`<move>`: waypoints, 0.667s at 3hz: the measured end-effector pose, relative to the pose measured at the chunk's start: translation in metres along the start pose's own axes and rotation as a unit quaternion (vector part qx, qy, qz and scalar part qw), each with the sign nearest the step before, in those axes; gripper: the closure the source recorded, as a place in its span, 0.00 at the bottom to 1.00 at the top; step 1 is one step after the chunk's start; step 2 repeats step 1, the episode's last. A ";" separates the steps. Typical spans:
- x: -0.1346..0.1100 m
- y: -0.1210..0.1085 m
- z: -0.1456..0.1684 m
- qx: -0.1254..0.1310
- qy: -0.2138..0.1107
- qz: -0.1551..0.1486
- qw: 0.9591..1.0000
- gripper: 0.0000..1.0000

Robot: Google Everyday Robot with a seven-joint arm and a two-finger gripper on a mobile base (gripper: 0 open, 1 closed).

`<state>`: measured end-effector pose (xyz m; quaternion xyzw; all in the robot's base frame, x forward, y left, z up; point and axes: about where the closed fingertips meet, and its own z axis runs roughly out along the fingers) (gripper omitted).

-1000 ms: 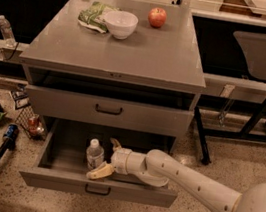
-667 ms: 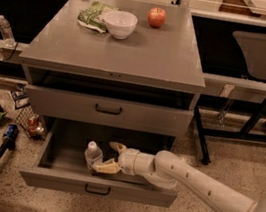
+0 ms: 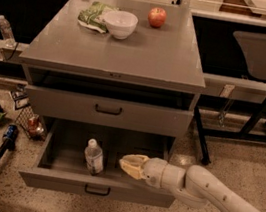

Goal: Place blue plastic bottle into middle drawer

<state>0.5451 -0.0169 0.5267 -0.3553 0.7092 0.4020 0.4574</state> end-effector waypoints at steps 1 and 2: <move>0.003 -0.006 -0.019 0.015 -0.006 0.005 1.000 0.66; 0.003 -0.006 -0.019 0.015 -0.006 0.005 1.000 0.66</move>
Offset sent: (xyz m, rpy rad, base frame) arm 0.0000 0.0000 0.0000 0.0000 0.0000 0.0000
